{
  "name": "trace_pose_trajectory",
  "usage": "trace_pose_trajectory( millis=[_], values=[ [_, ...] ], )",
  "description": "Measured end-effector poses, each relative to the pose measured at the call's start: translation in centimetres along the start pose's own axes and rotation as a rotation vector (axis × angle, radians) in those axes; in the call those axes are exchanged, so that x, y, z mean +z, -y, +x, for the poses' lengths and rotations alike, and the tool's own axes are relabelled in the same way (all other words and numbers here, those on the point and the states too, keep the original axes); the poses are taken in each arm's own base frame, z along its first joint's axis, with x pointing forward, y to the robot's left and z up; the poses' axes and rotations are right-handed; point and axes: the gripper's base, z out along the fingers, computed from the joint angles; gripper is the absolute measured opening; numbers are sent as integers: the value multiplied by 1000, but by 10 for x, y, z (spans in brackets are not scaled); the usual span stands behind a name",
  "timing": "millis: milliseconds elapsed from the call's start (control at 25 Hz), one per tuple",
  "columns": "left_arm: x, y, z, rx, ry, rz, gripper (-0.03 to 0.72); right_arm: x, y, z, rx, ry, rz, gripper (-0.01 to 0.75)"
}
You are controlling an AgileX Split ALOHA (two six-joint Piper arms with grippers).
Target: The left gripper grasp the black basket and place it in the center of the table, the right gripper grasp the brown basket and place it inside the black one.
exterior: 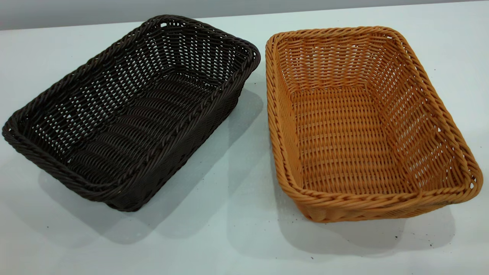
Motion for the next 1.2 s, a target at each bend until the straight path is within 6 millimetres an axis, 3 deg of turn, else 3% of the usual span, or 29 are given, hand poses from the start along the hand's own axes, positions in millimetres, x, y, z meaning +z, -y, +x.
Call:
trace_pose_trajectory(
  millis=[440, 600, 840, 1200],
  values=[
    [0, 0, 0, 0, 0, 0, -1, 0, -8, -2, 50, 22, -89, 0],
    [-2, -1, -10, 0, 8, -7, -1, 0, -7, -5, 76, 22, -86, 0],
    [1, -4, -45, -8, -7, -7, -1, 10, -3, -36, 111, -23, -99, 0],
    [30, -15, -134, 8, 24, -20, -1, 38, 12, -119, 69, 49, -78, 0]
  ],
)
